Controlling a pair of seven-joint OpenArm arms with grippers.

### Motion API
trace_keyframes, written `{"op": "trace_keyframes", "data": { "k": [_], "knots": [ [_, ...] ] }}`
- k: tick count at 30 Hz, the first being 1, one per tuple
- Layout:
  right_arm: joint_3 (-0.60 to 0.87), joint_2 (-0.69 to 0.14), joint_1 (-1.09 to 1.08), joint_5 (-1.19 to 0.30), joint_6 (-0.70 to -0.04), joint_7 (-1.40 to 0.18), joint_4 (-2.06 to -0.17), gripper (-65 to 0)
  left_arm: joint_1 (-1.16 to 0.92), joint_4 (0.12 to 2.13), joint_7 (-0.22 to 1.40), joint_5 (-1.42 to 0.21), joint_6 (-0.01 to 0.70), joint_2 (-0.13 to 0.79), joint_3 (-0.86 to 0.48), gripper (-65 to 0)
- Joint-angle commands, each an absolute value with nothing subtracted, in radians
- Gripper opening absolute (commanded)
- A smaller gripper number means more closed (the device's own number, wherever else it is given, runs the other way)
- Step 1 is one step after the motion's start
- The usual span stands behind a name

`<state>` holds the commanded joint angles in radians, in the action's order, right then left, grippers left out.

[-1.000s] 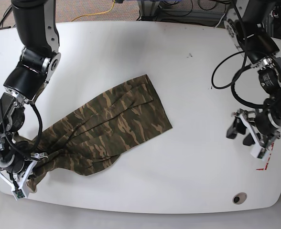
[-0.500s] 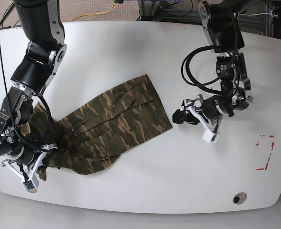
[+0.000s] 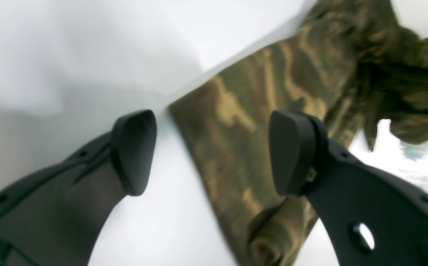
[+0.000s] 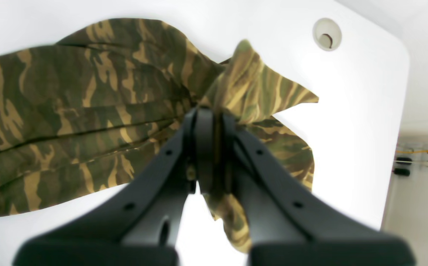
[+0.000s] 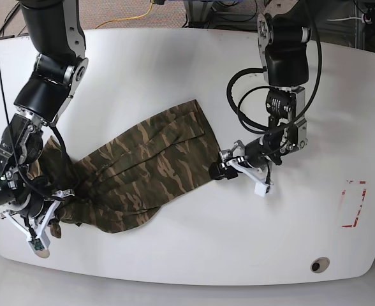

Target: Layout the t-shirt on the table in an organized manner, then fold the t-shirt properly

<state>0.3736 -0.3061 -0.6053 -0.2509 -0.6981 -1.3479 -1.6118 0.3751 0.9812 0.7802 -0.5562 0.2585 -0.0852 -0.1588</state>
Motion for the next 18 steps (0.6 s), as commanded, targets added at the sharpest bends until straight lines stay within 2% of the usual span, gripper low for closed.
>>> {"op": "trace_keyframes", "data": {
  "k": [6,12,15,17,18],
  "knots": [
    [0.421,-0.302,-0.602,-0.251,-0.698,-1.348,-1.610,-63.6,0.427,0.875,0.783,-0.555,0.257,-0.125,-0.150,-19.7],
    [0.429,-0.302,-0.601,-0.251,-0.698,-1.348,-1.609,-63.6,0.429,0.872,0.785,-0.562,0.214,-0.125,-0.038,-21.0],
    [0.429,-0.302,-0.601,-0.251,-0.698,-1.348,-1.610,-63.6,0.427,0.872,0.785,-0.564,0.208,-0.125,-0.033,-26.7],
    [0.429,-0.302,-0.601,-0.251,-0.698,-1.348,-1.610,-63.6,0.427,0.872,0.782,-0.564,0.208,-0.125,-0.033,-32.9],
    [0.429,-0.302,-0.601,-0.251,-0.698,-1.348,-1.610,-63.6,0.427,0.872,0.780,-0.564,0.208,-0.125,-0.033,-38.5]
  ]
}}
